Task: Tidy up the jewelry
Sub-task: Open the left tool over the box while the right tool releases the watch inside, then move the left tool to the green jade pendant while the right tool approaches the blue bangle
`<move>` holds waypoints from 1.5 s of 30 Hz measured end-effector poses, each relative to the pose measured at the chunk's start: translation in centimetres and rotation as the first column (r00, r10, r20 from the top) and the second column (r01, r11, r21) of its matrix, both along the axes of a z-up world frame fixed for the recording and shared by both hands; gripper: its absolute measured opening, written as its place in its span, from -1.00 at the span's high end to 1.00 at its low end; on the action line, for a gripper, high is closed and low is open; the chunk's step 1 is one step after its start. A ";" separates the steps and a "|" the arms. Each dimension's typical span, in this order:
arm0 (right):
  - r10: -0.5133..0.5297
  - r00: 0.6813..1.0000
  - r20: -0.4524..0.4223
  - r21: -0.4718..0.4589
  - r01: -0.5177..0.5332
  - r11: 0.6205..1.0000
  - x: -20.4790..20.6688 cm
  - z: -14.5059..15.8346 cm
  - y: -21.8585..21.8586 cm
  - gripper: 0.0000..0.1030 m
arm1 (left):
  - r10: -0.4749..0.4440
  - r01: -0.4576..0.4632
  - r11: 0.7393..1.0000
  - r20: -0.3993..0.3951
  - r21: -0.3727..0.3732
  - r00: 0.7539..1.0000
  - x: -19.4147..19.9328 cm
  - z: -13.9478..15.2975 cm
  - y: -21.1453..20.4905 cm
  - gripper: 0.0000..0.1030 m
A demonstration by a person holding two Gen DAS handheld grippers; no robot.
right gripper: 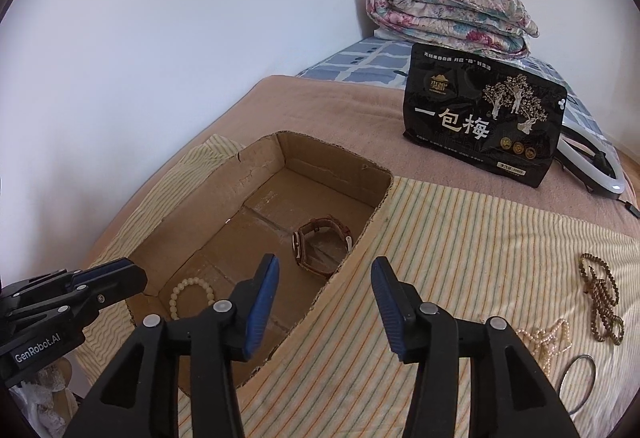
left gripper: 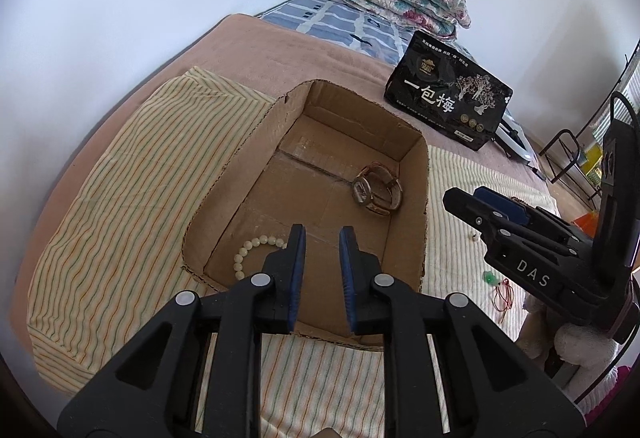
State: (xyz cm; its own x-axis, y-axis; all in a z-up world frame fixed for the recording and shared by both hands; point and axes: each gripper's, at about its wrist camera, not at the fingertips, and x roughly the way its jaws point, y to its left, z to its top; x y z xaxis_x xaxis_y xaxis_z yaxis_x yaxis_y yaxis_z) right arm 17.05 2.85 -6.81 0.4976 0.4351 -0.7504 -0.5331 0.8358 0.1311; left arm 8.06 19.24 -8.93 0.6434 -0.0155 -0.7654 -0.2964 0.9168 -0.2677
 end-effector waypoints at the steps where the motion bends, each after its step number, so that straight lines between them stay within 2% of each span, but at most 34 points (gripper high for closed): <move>1: -0.004 1.000 0.008 -0.002 0.004 1.000 -0.2 0.2 -0.4 -0.10 | -0.005 0.005 1.000 0.004 0.004 1.000 0.0 0.2 -0.4 0.70; 12: -0.115 0.988 0.101 -0.019 0.117 0.993 -1.6 3.2 -7.3 -0.65 | -0.054 0.054 0.998 0.041 0.019 0.998 0.5 1.6 -4.1 0.68; 14: -0.136 0.984 0.112 -0.021 0.139 0.990 -1.8 3.7 -8.8 -0.74 | -0.074 0.073 0.997 0.050 0.010 0.996 0.7 1.9 -4.8 0.39; 15: -0.148 0.982 0.115 -0.024 0.151 0.988 -1.8 3.9 -9.5 -0.75 | -0.079 0.079 0.997 0.053 0.007 0.995 0.8 2.0 -5.2 0.15; 16: -0.161 0.980 0.119 -0.027 0.165 0.986 -1.9 4.0 -10.3 -0.79 | -0.083 0.083 0.997 0.057 0.005 0.995 0.8 2.1 -5.5 -0.02; 17: -0.174 0.977 0.124 -0.028 0.178 0.984 -2.0 4.2 -11.1 -0.84 | -0.089 0.089 0.996 0.061 0.002 0.994 0.8 2.2 -5.9 -0.05; 20: -0.219 0.966 0.136 -0.030 0.225 0.974 -2.3 4.7 -13.5 -0.96 | -0.122 0.122 0.993 0.063 0.000 0.991 1.1 2.4 -7.2 -0.07; 28: -0.342 0.931 0.125 -0.054 0.350 0.935 -2.6 4.4 -20.3 -0.99 | -0.242 0.242 0.970 0.023 -0.003 0.970 2.1 1.6 -12.3 -0.07; 38: -0.446 0.892 0.076 -0.083 0.451 0.889 -2.6 1.2 -27.4 -0.99 | -0.356 0.356 0.934 -0.020 0.010 0.934 3.6 -1.0 -18.5 -0.07; 45: -0.497 0.867 0.031 -0.102 0.497 0.862 -1.5 -2.3 -30.2 -0.99 | -0.411 0.412 0.911 -0.047 0.008 0.911 4.8 -3.4 -21.5 -0.07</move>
